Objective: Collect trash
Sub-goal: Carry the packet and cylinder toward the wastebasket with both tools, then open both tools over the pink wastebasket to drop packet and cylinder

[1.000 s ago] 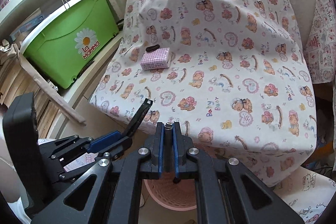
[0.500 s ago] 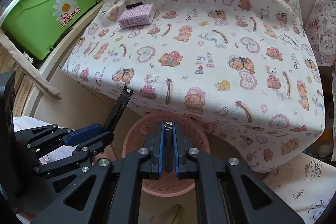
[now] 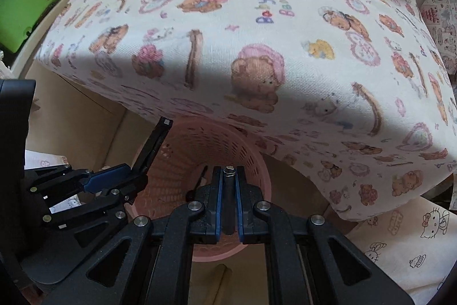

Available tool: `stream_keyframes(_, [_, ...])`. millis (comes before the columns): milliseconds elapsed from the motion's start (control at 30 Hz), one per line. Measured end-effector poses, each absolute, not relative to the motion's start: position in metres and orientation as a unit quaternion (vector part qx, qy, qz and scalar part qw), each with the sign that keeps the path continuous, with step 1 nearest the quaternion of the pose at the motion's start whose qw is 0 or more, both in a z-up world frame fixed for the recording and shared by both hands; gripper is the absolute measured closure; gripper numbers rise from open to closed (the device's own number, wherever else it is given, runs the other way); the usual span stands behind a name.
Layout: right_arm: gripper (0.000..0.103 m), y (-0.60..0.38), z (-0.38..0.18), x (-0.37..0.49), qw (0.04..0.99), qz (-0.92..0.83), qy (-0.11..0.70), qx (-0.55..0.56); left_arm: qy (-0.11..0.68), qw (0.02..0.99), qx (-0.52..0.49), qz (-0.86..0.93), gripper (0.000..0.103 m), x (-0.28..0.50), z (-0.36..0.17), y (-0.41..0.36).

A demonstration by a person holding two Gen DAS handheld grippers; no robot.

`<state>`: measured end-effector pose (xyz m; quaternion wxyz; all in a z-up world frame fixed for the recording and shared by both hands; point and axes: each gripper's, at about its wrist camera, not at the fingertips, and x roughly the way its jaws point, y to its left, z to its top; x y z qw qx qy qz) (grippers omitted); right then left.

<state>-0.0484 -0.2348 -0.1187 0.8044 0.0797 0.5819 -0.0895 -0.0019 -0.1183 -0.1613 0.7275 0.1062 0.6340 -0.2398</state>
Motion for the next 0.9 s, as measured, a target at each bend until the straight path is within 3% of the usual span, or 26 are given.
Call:
stream_keyframes(567, [0.094, -0.235, -0.191, -0.039, 0.752, -0.115, 0.647, 0.052, 0.696, 0.679, 0.101, -0.212, 0.085, 0.012, -0.234, -0.117])
stream_keyframes(900, [0.094, -0.234, -0.198, -0.040, 0.748, -0.114, 0.652, 0.056, 0.711, 0.664, 0.103, -0.207, 0.085, 0.012, -0.253, -0.115])
